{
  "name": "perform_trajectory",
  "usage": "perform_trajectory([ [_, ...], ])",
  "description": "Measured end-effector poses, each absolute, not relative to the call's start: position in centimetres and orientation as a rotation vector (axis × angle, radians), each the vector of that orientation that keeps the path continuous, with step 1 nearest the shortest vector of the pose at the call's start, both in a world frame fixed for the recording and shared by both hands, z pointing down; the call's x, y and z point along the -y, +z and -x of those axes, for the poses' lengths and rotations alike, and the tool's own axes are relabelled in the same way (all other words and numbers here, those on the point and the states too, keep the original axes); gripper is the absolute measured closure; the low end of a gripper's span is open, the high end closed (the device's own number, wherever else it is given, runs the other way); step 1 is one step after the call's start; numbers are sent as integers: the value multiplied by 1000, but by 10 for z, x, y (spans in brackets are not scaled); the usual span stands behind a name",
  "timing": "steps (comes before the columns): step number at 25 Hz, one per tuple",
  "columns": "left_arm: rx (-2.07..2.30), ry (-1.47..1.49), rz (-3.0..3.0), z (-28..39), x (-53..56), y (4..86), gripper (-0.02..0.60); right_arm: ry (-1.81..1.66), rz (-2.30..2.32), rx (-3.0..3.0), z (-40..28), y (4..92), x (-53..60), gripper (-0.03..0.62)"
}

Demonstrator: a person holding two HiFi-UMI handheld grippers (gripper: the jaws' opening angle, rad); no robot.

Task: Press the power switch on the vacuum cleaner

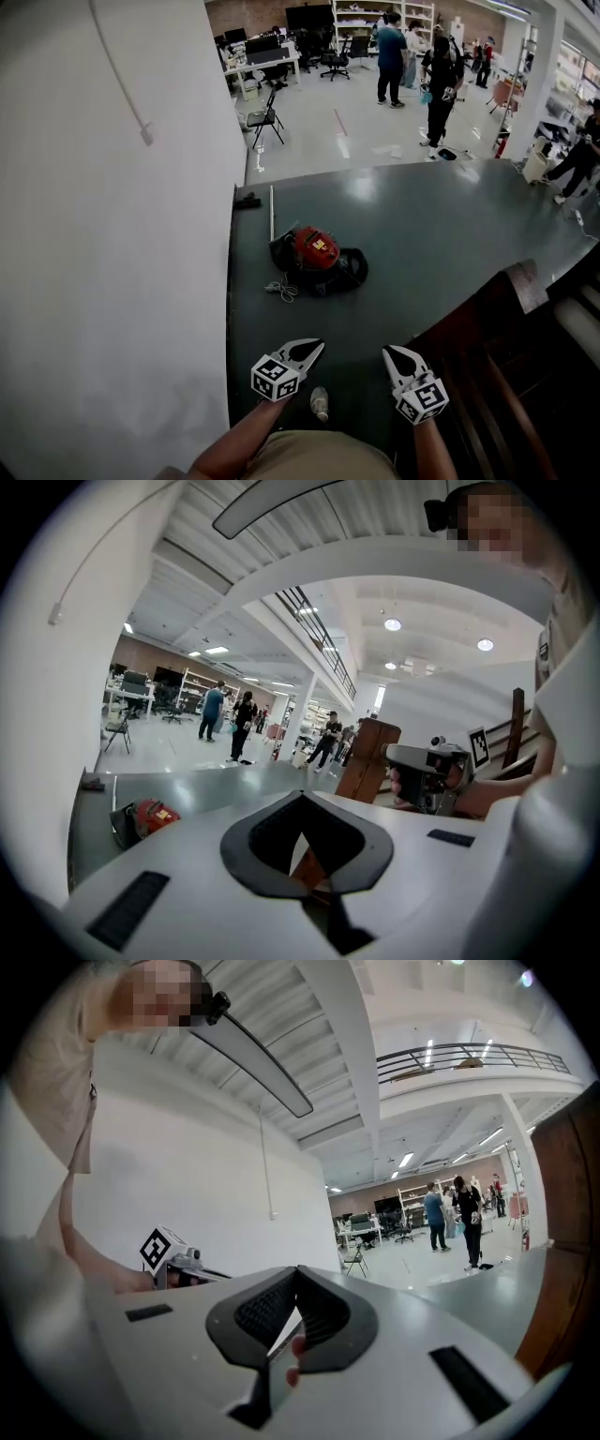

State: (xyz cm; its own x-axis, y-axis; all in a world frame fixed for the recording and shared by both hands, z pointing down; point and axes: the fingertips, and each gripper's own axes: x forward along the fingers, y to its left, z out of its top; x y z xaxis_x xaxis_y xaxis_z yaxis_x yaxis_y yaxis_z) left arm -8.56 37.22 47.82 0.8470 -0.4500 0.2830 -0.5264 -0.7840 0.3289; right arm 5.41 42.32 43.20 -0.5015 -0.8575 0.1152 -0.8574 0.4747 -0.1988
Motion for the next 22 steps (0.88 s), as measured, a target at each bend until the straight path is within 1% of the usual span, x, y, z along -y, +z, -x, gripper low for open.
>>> perform_trajectory([
  [6, 685, 244, -2645, 111, -305, 477, 575, -530, 1552, -2632, -32, 437, -359, 583],
  [13, 716, 189, -2596, 146, -245, 486, 575, -527, 1573, -2595, -15, 437, -302, 585],
  [22, 778, 174, -2545, 166, -205, 508, 575, -539, 1565, -2618, -6, 452, -245, 585],
])
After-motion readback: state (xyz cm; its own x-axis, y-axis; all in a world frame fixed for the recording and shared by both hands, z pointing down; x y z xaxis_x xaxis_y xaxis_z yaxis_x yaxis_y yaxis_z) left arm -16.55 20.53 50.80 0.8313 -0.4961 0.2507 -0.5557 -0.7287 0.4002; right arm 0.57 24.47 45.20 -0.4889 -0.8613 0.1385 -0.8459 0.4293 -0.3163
